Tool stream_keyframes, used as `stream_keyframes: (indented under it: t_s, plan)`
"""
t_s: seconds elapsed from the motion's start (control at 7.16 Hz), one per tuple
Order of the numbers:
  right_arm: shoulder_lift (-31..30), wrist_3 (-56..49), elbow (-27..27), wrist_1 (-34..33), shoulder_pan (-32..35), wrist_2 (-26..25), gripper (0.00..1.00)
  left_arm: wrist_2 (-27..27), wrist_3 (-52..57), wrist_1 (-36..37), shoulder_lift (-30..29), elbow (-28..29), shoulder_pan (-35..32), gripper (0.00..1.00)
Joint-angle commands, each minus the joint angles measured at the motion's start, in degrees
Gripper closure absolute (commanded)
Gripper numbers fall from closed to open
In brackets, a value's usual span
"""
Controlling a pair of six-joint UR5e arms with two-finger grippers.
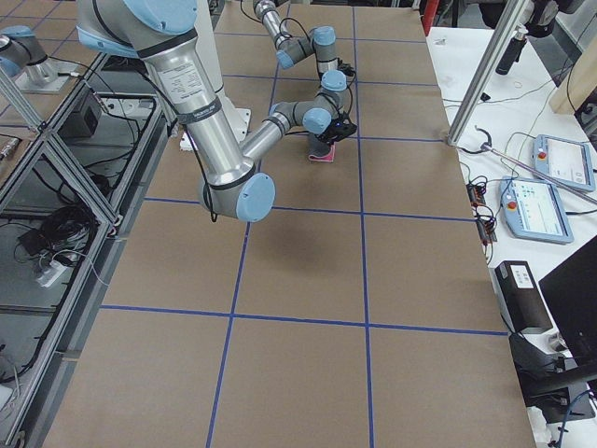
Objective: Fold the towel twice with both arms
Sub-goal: 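Lower the folded edge onto the far edge and open both grippers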
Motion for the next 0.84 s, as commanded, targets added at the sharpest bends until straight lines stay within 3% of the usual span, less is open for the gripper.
stream_keyframes:
  t_s: [0.0, 0.14, 0.7]
  plan:
    - [0.31, 0.07, -0.07, 0.00, 0.02, -0.07, 0.43, 0.00, -0.03, -0.84, -0.03, 0.55, -0.43, 0.29]
    - [0.31, 0.42, -0.07, 0.00, 0.02, -0.07, 0.01, 0.00, -0.03, -0.84, -0.30, 0.46, -0.69, 0.29]
    - [-0.57, 0.60, 0.72, 0.18, -0.59, -0.24, 0.00, -0.26, -0.03, -0.84, -1.44, 0.29, -2.10, 0.29]
